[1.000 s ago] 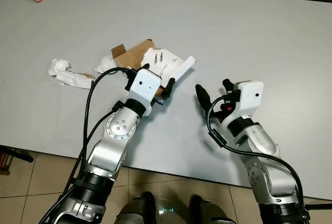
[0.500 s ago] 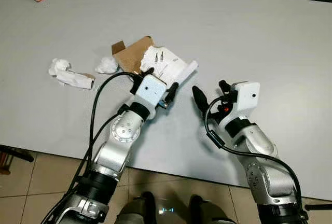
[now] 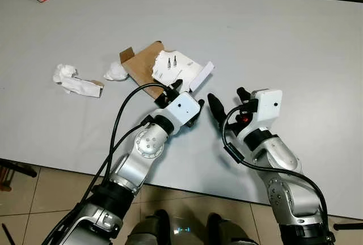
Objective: Picking trash to rubbish bin
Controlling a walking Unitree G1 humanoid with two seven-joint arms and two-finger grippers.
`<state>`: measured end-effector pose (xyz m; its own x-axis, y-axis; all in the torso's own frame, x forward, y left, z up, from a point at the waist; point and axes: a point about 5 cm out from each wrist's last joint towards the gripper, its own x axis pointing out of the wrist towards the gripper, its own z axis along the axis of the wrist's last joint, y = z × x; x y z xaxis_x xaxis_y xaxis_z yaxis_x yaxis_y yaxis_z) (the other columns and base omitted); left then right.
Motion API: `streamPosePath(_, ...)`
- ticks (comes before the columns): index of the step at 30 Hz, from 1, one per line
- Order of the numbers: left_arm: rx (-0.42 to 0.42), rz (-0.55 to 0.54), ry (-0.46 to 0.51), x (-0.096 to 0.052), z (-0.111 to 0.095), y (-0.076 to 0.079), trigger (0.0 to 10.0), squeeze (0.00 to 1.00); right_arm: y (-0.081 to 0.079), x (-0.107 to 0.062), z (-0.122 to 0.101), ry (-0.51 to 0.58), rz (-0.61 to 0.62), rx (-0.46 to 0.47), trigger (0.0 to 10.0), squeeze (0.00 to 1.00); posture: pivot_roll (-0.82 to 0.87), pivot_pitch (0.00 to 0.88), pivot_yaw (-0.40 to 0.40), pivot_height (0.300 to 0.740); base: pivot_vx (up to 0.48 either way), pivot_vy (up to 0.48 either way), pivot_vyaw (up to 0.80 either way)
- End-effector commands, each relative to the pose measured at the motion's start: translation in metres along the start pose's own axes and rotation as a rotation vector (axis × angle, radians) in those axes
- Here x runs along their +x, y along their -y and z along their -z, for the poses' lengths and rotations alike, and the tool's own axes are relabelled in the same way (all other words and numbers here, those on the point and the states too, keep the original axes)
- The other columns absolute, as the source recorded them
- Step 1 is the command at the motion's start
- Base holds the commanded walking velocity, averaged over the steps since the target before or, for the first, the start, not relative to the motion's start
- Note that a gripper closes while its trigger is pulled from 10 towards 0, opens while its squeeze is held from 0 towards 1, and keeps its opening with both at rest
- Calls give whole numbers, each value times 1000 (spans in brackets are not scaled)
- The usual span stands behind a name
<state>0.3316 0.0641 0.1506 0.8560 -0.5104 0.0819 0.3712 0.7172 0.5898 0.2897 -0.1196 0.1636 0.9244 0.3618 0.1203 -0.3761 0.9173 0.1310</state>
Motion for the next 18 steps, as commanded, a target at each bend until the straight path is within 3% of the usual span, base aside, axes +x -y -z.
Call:
streamPosePath(1,24,9,-9,1,2,6,0,0,-3,-4,2,-12,-11,11,10000,0,-55,249,44,740,0,0,0)
streamPosePath(18,58,-10,-10,2,3,9,0,0,-3,-3,1,-11,-8,17,10000,0,-51,259,38,740,0,0,0)
